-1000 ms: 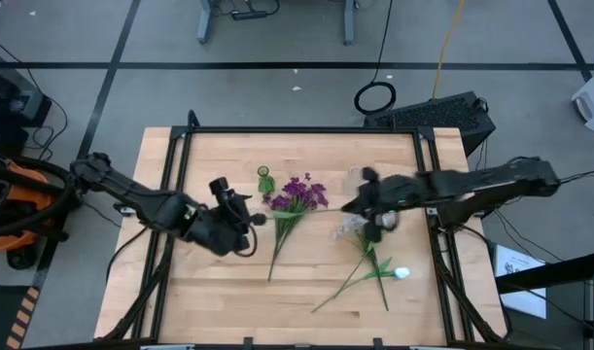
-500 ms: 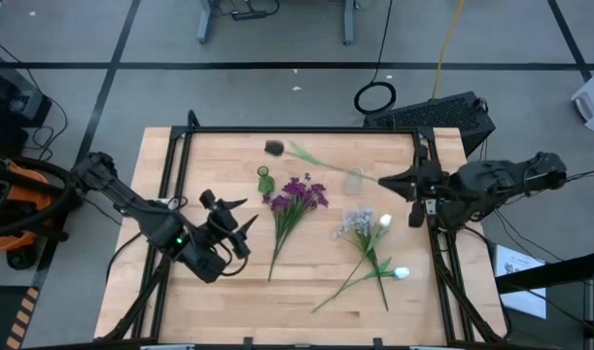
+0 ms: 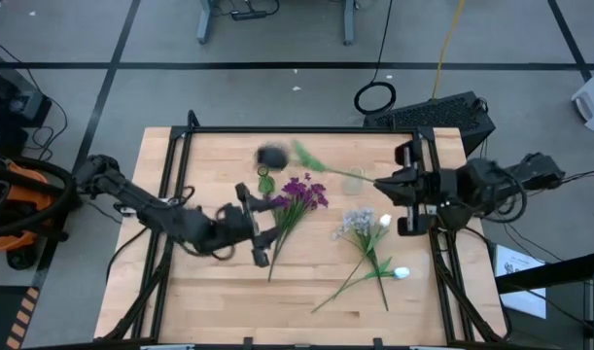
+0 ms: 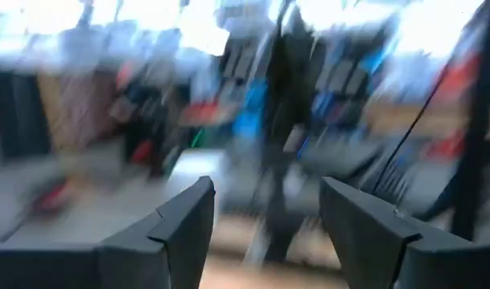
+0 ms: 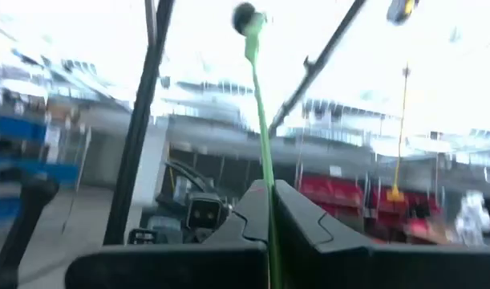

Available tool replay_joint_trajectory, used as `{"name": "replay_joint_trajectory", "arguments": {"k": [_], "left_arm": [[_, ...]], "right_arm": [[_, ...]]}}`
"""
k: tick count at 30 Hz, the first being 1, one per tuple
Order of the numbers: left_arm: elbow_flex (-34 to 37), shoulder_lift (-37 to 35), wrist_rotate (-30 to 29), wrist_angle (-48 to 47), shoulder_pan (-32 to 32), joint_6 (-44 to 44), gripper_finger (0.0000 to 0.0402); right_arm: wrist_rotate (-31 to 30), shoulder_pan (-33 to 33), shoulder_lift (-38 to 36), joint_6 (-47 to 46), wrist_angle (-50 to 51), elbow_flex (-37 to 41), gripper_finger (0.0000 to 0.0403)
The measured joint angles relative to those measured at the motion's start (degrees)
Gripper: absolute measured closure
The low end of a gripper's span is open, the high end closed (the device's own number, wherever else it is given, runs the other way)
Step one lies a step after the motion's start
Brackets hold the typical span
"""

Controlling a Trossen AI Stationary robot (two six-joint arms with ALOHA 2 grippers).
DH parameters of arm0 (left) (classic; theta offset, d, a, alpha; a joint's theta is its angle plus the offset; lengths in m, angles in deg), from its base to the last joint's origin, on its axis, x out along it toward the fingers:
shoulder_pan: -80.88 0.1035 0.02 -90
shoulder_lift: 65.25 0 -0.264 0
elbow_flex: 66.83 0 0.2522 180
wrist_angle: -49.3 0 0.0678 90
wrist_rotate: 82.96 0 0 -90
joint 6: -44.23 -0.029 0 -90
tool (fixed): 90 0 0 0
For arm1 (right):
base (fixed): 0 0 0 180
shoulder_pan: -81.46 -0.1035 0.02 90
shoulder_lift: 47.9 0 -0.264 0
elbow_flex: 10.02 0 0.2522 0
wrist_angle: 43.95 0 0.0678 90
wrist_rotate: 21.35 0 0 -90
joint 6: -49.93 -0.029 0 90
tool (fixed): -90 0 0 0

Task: Sort flowers into vase by color
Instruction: Put the black flower into the green vase

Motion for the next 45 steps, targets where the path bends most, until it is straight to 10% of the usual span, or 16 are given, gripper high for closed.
{"name": "replay_joint_trajectory", "arguments": {"k": [6, 18, 45], "left_arm": [[0.0, 0.0, 4.3, 9.7, 4.9, -7.5, 0.0171], [0.0, 0.1, 21.7, 5.3, 15.1, 4.4, 0.0171], [0.0, 1.5, 30.0, 12.7, 17.8, 4.5, 0.0171]], "right_arm": [[1.9, 1.3, 8.1, 0.1, -18.0, 3.7, 0.0402], [3.3, 3.7, 27.4, -5.7, -56.3, 14.0, 0.0402], [6.2, 9.5, 31.7, -4.4, -56.8, 14.0, 0.0403]]}}
